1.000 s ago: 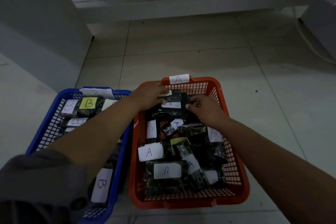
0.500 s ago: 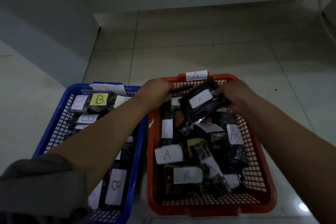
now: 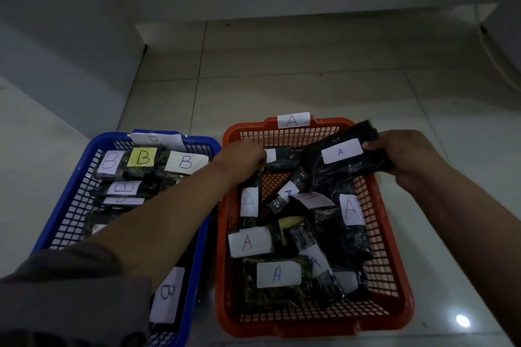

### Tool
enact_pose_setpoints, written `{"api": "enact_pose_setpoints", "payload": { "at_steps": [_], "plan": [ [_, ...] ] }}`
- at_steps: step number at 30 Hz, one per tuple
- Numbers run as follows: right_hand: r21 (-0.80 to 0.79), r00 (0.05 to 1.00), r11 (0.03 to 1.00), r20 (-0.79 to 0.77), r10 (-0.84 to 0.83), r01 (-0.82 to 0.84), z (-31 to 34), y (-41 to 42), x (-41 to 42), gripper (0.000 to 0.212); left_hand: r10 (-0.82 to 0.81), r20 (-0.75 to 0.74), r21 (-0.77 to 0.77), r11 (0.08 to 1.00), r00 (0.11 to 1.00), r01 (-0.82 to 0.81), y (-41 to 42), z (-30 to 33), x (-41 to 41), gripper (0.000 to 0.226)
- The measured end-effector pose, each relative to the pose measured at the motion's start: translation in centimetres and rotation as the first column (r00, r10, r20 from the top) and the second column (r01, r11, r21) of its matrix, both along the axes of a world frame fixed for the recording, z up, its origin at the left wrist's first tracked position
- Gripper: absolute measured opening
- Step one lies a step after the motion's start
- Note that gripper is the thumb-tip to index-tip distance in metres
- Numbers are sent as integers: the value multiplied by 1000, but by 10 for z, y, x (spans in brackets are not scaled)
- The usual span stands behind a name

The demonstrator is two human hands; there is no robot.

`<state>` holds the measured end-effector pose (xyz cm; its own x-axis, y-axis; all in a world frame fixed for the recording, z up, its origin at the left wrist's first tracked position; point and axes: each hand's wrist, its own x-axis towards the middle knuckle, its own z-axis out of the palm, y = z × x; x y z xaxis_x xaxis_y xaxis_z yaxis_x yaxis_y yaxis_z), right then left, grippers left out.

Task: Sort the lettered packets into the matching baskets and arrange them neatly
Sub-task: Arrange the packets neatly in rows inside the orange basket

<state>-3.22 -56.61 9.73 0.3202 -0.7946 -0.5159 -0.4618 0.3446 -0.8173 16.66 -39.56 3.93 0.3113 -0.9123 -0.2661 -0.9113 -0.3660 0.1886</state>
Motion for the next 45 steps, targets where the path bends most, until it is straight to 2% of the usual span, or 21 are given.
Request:
{"api": "enact_pose_setpoints", "payload": {
  "at_steps": [5, 7, 9, 10, 11, 14, 16, 20, 24, 28, 30, 34, 38, 40, 43, 45],
  "plan": [
    [16, 996, 1000, 89, -13, 11, -1, -5, -6, 15, 43, -19, 19, 999, 999, -42, -7, 4, -7, 24],
    [17, 993, 1000, 115, -19, 17, 0, -8, -12, 16, 94, -186, -72, 991, 978, -109, -9, 6, -18, 23],
    [24, 987, 1000, 162, -22, 18, 1, -8, -16, 16, 166, -467, -171, 947, 869, -273, -13, 15, -29, 23],
    [17, 981, 1000, 192, -19, 16, 3, -7, -18, 17, 196, -555, -170, 925, 809, -341, -17, 18, -31, 25],
    [2, 974, 1000, 225, -20, 21, 5, -7, -19, 19, 223, -582, -133, 923, 782, -361, -20, 20, -31, 26],
    [-72, 954, 995, 295, -44, 68, 16, -6, -21, 21, 297, -501, 108, 954, 813, -281, -26, 17, -37, 32],
    [-108, 948, 990, 315, -48, 87, 23, -7, -22, 20, 275, -422, 206, 957, 864, -204, -28, 11, -50, 39],
    [-112, 941, 990, 336, -42, 84, 26, -7, -31, 20, 229, -306, 273, 951, 924, -145, -31, 4, -66, 39],
    [-107, 945, 992, 325, -26, 65, 24, -11, -44, 19, 267, -341, 306, 938, 902, -162, -31, 7, -64, 44],
    [-86, 948, 996, 318, 1, 28, 21, -13, -50, 18, 301, -493, 276, 944, 817, -181, -26, 12, -64, 22],
    [-75, 947, 997, 322, -5, 31, 21, -11, -49, 18, 291, -561, 270, 949, 775, -161, -22, 18, -62, 24],
    [-67, 945, 996, 327, -34, 59, 20, -8, -43, 19, 221, -553, 297, 953, 803, -58, -19, 22, -64, 49],
    [-78, 943, 996, 332, -19, 48, 17, -2, -34, 20, 162, -616, 338, 938, 771, 73, -18, 24, -66, 90],
    [-78, 942, 995, 336, -29, 58, 17, -1, -31, 18, 103, -617, 273, 958, 780, 90, -14, 23, -70, 95],
    [-46, 937, 995, 341, -72, 93, 18, -3, -28, 17, 2, -554, 77, 996, 833, 49, -3, 24, -80, 82],
    [-38, 932, 992, 348, -98, 118, 19, -5, -24, 18, -50, -552, -41, 999, 832, 33, 2, 31, -84, 72]
  ]
}}
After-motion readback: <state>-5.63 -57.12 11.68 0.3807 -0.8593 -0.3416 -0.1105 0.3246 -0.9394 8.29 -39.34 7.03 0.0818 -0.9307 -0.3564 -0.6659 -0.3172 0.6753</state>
